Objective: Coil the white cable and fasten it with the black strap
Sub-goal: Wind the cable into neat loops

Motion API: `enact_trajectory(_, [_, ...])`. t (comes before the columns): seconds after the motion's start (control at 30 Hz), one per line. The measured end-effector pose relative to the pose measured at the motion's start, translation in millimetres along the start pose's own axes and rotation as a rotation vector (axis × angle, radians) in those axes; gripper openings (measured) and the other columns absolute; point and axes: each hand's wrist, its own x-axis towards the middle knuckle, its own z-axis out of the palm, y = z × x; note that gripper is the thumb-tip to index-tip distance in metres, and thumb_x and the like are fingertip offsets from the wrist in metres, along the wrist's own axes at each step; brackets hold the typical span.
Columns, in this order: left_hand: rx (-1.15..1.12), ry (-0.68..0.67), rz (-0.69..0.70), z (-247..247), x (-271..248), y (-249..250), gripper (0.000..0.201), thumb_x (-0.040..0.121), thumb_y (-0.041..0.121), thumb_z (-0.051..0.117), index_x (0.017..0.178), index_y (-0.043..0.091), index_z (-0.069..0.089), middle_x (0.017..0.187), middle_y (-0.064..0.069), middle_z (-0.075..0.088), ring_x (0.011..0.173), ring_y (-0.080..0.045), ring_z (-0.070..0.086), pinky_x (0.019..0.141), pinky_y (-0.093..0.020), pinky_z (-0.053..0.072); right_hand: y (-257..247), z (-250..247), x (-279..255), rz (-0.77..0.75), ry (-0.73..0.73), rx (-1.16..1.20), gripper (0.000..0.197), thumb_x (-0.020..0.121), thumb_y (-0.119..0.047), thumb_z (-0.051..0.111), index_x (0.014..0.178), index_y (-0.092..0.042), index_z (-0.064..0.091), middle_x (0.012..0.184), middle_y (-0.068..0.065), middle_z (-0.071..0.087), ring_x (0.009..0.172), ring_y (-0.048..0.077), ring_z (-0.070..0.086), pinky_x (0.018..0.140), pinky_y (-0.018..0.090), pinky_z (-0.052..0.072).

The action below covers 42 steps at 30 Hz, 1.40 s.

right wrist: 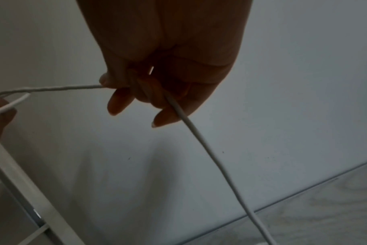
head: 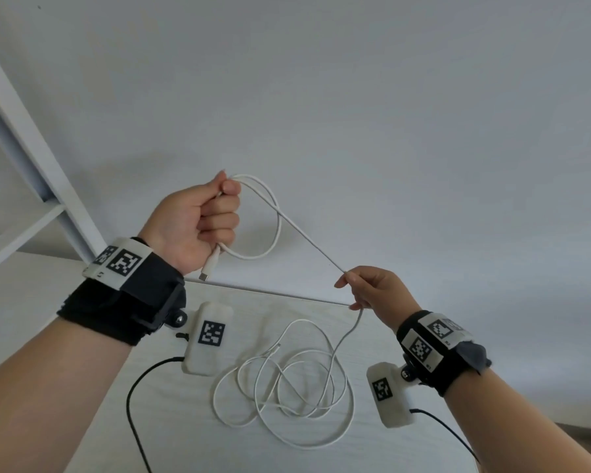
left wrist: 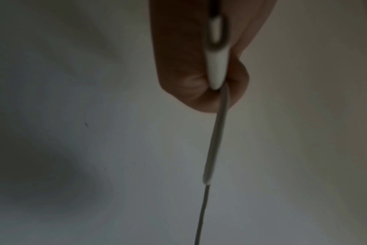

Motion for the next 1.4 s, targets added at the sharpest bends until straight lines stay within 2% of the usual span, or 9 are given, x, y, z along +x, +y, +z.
enact_trajectory(0.2, [-0.247,-0.001,0.103,-24,1,24,0.024,0.088,0.031,0.045,0.066,0.022,0.051,0.04,0.004,0.032,0.039,-0.005,0.013,0.031,-0.017,0.024,20,-12,-11,0.071,0.041,-0.086,0.023,0.09,-0.012,0.054,0.074,-0.018,0.069,0.042,-0.016,0.044,0.047,0.0,0.044,0.067,0.029,0.055])
enact_trajectory(0.27, [-0.192,0.049,0.142,-30,-1,32,0.024,0.087,0.033,0.044,0.066,0.023,0.05,0.04,0.005,0.032,0.039,-0.006,0.013,0.031,-0.017,0.024,26,-16,-17,0.075,0.047,-0.118,0.024,0.091,-0.014,0.053,0.075,-0.019,0.069,0.043,-0.016,0.043,0.046,0.001,0.041,0.057,0.023,0.052])
enact_trajectory(0.4, [-0.014,0.126,0.126,-29,2,23,0.026,0.09,0.035,0.04,0.069,0.023,0.048,0.042,0.007,0.028,0.031,-0.007,0.023,0.031,-0.016,0.019,29,-15,-17,0.096,0.178,-0.002,0.02,0.092,-0.018,0.052,0.081,-0.014,0.069,0.051,-0.008,0.034,0.044,0.009,0.028,0.043,0.019,0.026])
enact_trajectory(0.53, [0.108,0.191,0.081,-24,6,1,0.032,0.097,0.034,0.035,0.071,0.02,0.046,0.042,0.01,0.027,0.03,-0.003,0.023,0.03,-0.013,0.018,21,-8,-12,0.088,0.25,-0.053,0.021,0.09,-0.016,0.053,0.076,-0.016,0.068,0.04,-0.013,0.036,0.041,0.003,0.031,0.041,0.011,0.026])
enact_trajectory(0.67, [0.201,0.217,0.066,-14,8,-20,0.031,0.099,0.032,0.035,0.074,0.018,0.047,0.045,0.01,0.035,0.033,-0.003,0.027,0.034,-0.014,0.029,-2,8,-13,0.085,0.012,-0.419,0.02,0.087,-0.02,0.055,0.072,-0.022,0.068,0.043,-0.011,0.045,0.044,0.005,0.037,0.048,0.017,0.028])
enact_trajectory(0.87, [0.227,0.278,0.08,-4,4,-34,0.028,0.099,0.024,0.042,0.076,0.012,0.053,0.056,0.0,0.058,0.044,-0.012,0.053,0.048,-0.022,0.051,-39,34,-30,0.035,-0.373,-0.742,0.021,0.087,-0.028,0.051,0.083,-0.022,0.071,0.058,-0.013,0.045,0.053,0.002,0.04,0.053,0.018,0.03])
enact_trajectory(1.07, [0.282,0.258,0.057,5,0,-43,0.028,0.1,0.022,0.039,0.08,0.008,0.053,0.068,-0.009,0.072,0.061,-0.025,0.069,0.061,-0.032,0.06,-70,46,-41,-0.074,-0.539,-0.736,0.022,0.088,-0.027,0.051,0.082,-0.019,0.07,0.058,-0.01,0.048,0.054,0.003,0.044,0.056,0.019,0.034])
enact_trajectory(1.17, [0.368,0.246,0.03,9,0,-48,0.029,0.1,0.024,0.039,0.081,0.008,0.052,0.074,-0.01,0.074,0.066,-0.028,0.071,0.06,-0.032,0.059,-82,50,-44,-0.134,-0.611,-0.712,0.021,0.089,-0.026,0.051,0.081,-0.018,0.068,0.054,-0.008,0.046,0.052,-0.002,0.046,0.056,0.017,0.032])
enact_trajectory(1.4, [0.573,0.219,0.003,15,-4,-59,0.029,0.101,0.027,0.036,0.085,0.008,0.05,0.079,-0.009,0.075,0.073,-0.033,0.071,0.067,-0.034,0.058,-100,51,-44,-0.253,-0.628,-0.633,0.02,0.09,-0.023,0.05,0.081,-0.017,0.067,0.055,-0.011,0.049,0.054,-0.001,0.046,0.055,0.012,0.032])
